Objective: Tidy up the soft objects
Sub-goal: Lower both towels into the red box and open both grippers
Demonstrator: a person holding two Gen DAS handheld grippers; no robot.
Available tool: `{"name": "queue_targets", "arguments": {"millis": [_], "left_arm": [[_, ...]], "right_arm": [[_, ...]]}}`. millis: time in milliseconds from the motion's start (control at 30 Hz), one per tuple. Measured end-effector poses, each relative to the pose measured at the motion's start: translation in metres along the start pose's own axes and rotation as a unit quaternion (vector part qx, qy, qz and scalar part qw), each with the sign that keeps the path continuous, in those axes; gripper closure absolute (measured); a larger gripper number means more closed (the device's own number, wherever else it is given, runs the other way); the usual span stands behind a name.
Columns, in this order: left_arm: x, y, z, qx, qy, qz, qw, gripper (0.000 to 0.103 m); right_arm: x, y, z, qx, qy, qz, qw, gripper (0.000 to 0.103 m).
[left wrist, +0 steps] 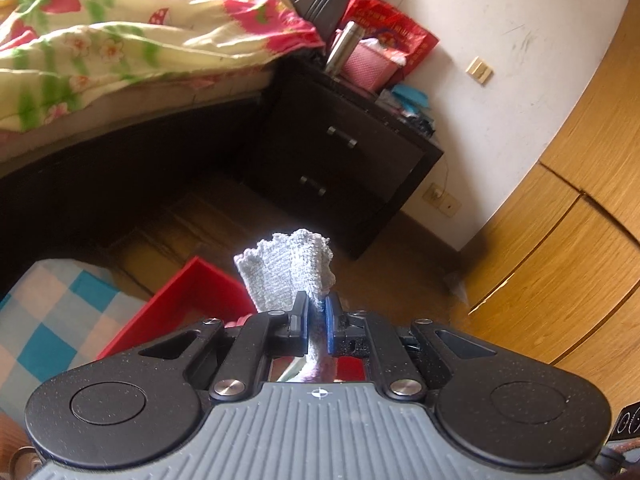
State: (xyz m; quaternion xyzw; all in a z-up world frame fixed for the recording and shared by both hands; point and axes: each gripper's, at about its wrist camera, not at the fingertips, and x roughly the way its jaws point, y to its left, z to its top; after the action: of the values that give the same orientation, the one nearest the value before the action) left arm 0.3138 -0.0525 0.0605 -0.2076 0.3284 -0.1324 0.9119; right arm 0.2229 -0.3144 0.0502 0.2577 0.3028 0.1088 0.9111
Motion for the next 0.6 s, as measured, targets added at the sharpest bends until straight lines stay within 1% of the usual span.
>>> {"name": "queue_targets", "arguments": {"millis": [33,67,100,133,167,200,333,367,467,600], "left_arm": [[0.002,0.0,-0.001,0.001,0.004,0.003,1.0,0.097],[0.002,-0.001,-0.002,0.003,0.007,0.004,1.0,0.095],[0.002,-0.001,-0.002,0.003,0.009,0.006,0.9999,0.084],[0.001,-0.002,-0.002,0.002,0.009,0.009,0.9999,0.075],[0.0,-0.003,-0.002,0.003,0.007,0.009,0.9999,0.058],[-0.001,-0.004,-0.002,0.005,0.002,0.013,0.9999,0.053],[-0.002,-0.008,-0.003,0.015,0.006,0.028,0.9995,0.053],[-0.002,-0.009,-0.004,0.017,0.01,0.028,0.9994,0.051],[-0.005,-0.011,-0.008,0.035,0.032,0.04,0.9981,0.038],[-0.017,-0.02,-0.02,0.07,0.047,0.062,0.9946,0.037]], "right_arm": [[0.005,0.001,-0.003,-0.003,0.008,-0.003,1.0,0.103],[0.008,0.002,-0.006,-0.005,0.015,-0.003,1.0,0.103],[0.01,0.003,-0.008,-0.006,0.02,-0.002,1.0,0.103],[0.011,0.004,-0.009,-0.009,0.023,-0.002,1.0,0.103],[0.011,0.006,-0.01,-0.013,0.026,-0.002,1.0,0.103],[0.01,0.008,-0.011,-0.015,0.026,-0.002,1.0,0.103],[0.005,0.013,-0.012,-0.02,0.026,0.0,0.999,0.103],[0.005,0.014,-0.012,-0.021,0.026,-0.001,0.999,0.103],[0.006,0.02,-0.014,-0.036,0.04,-0.005,0.999,0.103],[-0.001,0.028,-0.018,-0.048,0.052,-0.012,0.997,0.103]]}}
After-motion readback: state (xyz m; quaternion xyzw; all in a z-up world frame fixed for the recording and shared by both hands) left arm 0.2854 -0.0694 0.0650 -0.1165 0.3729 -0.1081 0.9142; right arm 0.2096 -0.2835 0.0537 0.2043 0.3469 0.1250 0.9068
